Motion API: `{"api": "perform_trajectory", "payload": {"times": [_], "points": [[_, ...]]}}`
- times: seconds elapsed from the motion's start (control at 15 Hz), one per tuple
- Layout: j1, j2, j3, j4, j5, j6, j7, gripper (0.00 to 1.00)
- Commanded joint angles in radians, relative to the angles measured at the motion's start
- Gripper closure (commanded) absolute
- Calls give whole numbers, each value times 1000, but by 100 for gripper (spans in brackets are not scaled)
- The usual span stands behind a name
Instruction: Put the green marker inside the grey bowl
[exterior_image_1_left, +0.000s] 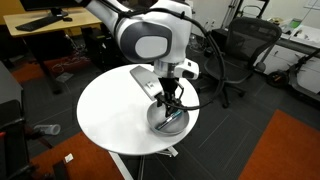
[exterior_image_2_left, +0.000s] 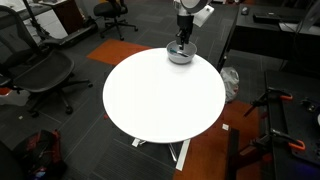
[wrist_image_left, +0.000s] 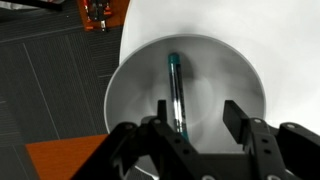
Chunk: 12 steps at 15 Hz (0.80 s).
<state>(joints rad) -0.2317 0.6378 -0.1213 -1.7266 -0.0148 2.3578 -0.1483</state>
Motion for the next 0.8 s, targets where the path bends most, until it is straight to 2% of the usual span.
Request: {"api": "perform_trajectory", "payload": {"times": [0.0,0.13,0.73], "points": [[-4,-6,5,-8,16,22,22,6],[-4,-6,5,-6,16,20,21,0],[-3,2,2,4,-1,-3,8,0]]}}
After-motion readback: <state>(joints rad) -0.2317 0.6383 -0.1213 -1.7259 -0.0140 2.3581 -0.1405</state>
